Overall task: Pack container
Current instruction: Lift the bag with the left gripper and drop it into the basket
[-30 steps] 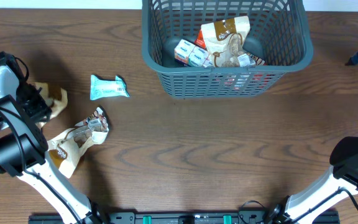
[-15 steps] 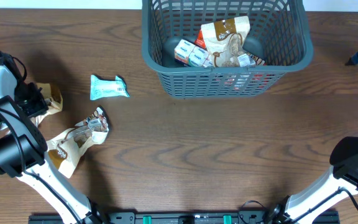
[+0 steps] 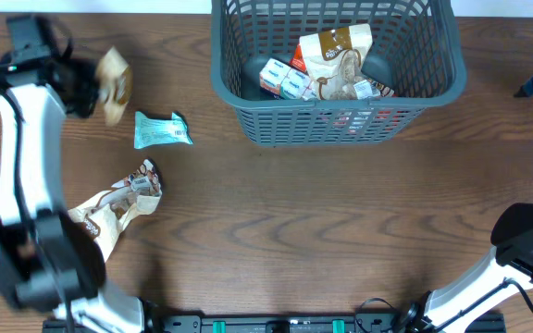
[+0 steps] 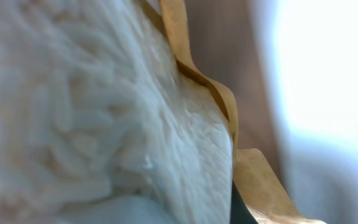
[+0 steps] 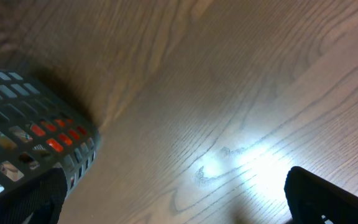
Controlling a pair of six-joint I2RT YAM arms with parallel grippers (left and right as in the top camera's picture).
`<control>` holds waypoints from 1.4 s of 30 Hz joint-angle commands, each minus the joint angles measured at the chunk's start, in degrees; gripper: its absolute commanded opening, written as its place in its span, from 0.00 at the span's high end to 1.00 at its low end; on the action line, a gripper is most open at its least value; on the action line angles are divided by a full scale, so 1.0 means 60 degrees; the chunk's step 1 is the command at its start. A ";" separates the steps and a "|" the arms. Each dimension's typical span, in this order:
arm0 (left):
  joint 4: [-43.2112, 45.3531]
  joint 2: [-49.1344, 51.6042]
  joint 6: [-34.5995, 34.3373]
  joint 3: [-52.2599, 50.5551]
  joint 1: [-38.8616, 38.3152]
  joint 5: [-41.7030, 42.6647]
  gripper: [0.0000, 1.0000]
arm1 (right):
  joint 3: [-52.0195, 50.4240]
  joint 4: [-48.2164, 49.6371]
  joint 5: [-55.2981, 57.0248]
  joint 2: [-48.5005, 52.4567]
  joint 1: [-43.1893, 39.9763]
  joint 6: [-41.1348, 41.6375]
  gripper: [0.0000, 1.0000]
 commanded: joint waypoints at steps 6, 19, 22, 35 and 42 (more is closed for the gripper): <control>0.1042 -0.2488 0.2320 0.0200 -0.2820 0.0109 0.94 | -0.0051 -0.0007 -0.0004 0.0080 -0.0033 -0.0113 0.01; 0.2146 -0.2029 0.4441 0.0200 -0.5348 0.1162 0.94 | -0.0051 -0.0007 -0.0004 0.0080 -0.0033 -0.0113 0.01; 0.3162 -0.1668 0.4481 0.0200 -0.5482 0.1158 0.94 | -0.0051 -0.0007 -0.0004 0.0080 -0.0033 -0.0113 0.01; 0.5351 0.0306 0.3373 0.1060 -0.4983 0.0623 0.94 | -0.0051 -0.0007 -0.0004 0.0080 -0.0033 -0.0113 0.01; 0.5424 0.1184 0.2758 0.1570 -0.5027 0.0790 0.94 | -0.0051 -0.0007 -0.0004 0.0080 -0.0033 -0.0117 0.01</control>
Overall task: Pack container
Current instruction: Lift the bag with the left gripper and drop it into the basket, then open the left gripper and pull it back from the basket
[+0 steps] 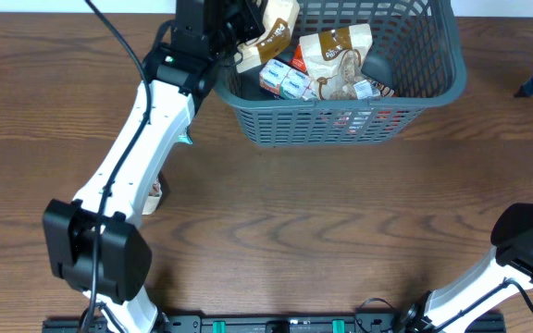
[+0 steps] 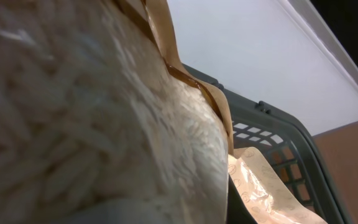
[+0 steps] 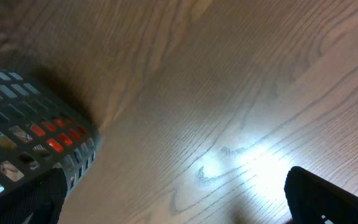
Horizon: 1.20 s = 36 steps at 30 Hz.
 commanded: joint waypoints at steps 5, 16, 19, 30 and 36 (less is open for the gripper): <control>0.0091 0.0288 -0.0375 0.0514 -0.0138 0.0692 0.94 | -0.0051 -0.0011 -0.0007 0.0080 -0.0033 -0.0113 0.01; -0.0142 0.0321 0.0069 0.0514 -0.0630 0.0670 0.58 | -0.0051 -0.0011 -0.0007 0.0080 -0.0033 -0.0113 0.01; -0.0138 0.0321 0.0211 0.0514 -0.0627 0.0667 0.22 | -0.0051 -0.0011 -0.0007 0.0080 -0.0033 -0.0117 0.01; -0.0131 0.0266 0.0798 0.0594 -0.0248 0.0641 0.03 | -0.0051 -0.0011 -0.0007 0.0080 -0.0033 -0.0117 0.01; -0.0645 -0.0335 0.1698 0.1464 0.0455 0.0583 0.02 | -0.0051 -0.0011 -0.0007 0.0080 -0.0033 -0.0113 0.01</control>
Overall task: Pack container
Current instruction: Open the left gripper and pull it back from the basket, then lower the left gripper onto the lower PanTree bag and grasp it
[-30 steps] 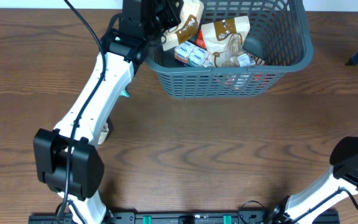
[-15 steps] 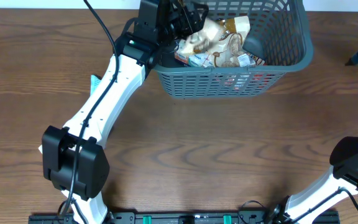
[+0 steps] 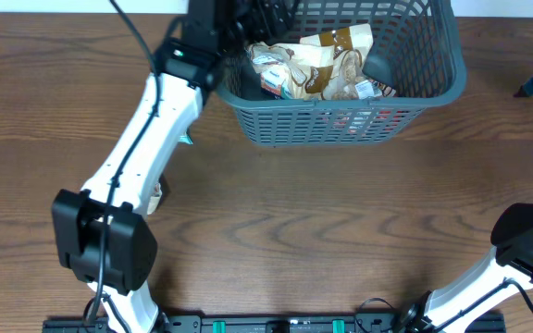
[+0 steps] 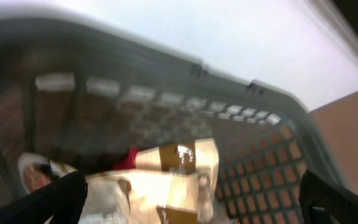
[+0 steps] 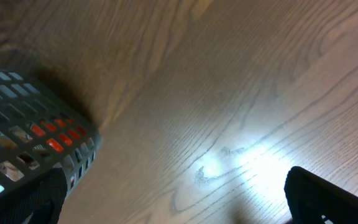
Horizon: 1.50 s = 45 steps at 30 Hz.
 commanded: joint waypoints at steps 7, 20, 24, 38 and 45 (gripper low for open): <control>-0.1552 -0.2299 0.0798 0.1679 0.1625 -0.2291 0.02 | -0.0051 -0.0007 -0.0004 0.0080 -0.0033 -0.0113 0.01; -0.6754 -0.4783 -0.0401 0.1683 0.3169 -0.4284 0.02 | -0.0051 -0.0007 -0.0004 0.0080 -0.0033 -0.0113 0.01; -0.8586 -0.4728 -0.2393 0.1617 0.3311 -0.4991 0.02 | -0.0051 -0.0007 -0.0004 0.0080 -0.0033 -0.0113 0.01; -1.1792 -0.3574 -1.1213 -0.0463 0.4266 -0.5737 0.02 | -0.0051 -0.0007 -0.0004 0.0080 -0.0033 -0.0113 0.01; -0.9602 -0.3566 -1.1661 -0.3610 0.4772 -0.3650 0.02 | -0.0051 -0.0007 -0.0004 0.0080 -0.0033 -0.0113 0.01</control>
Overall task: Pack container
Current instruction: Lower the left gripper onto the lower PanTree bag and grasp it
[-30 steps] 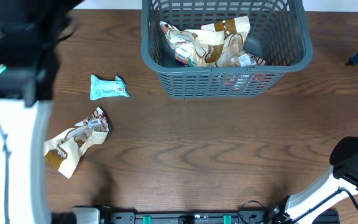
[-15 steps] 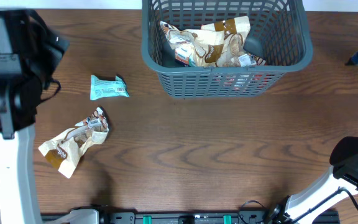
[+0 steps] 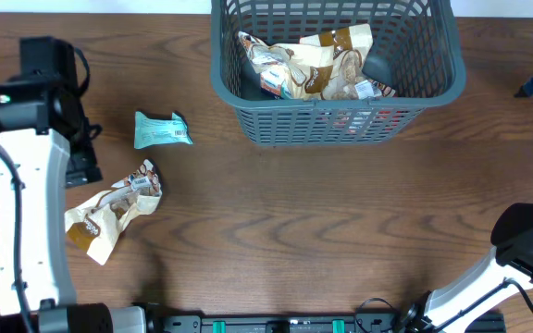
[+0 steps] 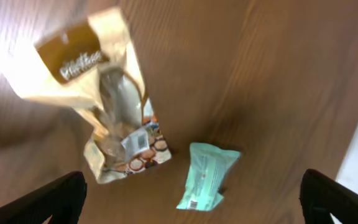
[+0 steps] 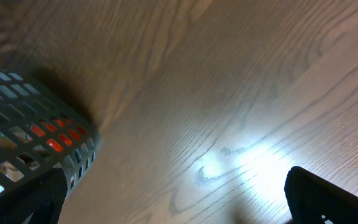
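Observation:
The grey plastic basket (image 3: 248,111) stands at the table's far middle and holds several snack bags, with tan ones (image 3: 317,65) on top. On the table to its left lie a teal packet (image 3: 162,130) (image 4: 207,176) and a tan and brown snack bag (image 3: 109,211) (image 4: 107,106). My left gripper (image 4: 191,205) hovers open above these two, a little nearer the teal packet, with nothing between its fingers. Over bare wood right of the basket, my right gripper (image 5: 173,193) is open and empty.
The basket's lower right corner (image 5: 36,155) shows at the left of the right wrist view, with red packaging behind the mesh. My left arm (image 3: 26,185) runs along the table's left side. The right arm's mount is at the far right edge.
My left gripper, which was open inside the basket's left part, is now back over the left of the table, above the teal packet and the tan bag. The right arm has not moved.
My left gripper first held a tan snack bag in the air at the far left. Then it held that bag over the basket's left rim. After that the gripper was open and the bag lay in the basket. Now the gripper is empty over the two items on the table.

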Controlling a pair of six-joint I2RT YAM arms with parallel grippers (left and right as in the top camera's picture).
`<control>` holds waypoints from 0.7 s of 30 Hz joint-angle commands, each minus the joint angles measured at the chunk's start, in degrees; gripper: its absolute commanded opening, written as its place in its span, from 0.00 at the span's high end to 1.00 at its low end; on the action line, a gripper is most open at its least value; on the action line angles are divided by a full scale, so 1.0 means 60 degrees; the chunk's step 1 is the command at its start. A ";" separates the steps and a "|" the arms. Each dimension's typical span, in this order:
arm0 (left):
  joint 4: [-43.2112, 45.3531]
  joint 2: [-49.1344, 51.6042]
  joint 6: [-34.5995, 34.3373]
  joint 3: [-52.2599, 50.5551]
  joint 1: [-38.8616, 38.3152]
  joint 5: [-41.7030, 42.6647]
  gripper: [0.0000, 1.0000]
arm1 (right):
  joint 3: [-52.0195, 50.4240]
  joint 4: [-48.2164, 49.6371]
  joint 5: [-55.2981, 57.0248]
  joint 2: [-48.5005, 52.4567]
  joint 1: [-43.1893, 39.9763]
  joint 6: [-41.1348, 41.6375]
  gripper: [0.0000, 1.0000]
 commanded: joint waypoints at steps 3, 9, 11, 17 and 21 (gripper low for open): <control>0.0933 0.0033 -0.1683 -0.2313 0.0321 0.1617 0.02 | -0.0051 -0.0007 -0.0004 0.0080 -0.0033 -0.0117 0.01; 0.0856 0.0033 -0.3646 -0.3337 0.0321 0.1614 0.02 | -0.0051 -0.0007 -0.0004 0.0080 -0.0033 -0.0113 0.01; 0.0714 0.0033 -0.3850 -0.3340 0.0324 0.1410 0.02 | -0.0051 -0.0007 -0.0004 0.0080 -0.0033 -0.0113 0.01; 0.0736 0.0033 -0.3854 -0.3523 0.0364 0.1020 0.02 | -0.0051 -0.0007 -0.0004 0.0080 -0.0033 -0.0113 0.01; 0.1067 0.0033 -0.3854 -0.4262 0.0594 0.1024 0.02 | -0.0051 -0.0007 -0.0004 0.0080 -0.0033 -0.0113 0.01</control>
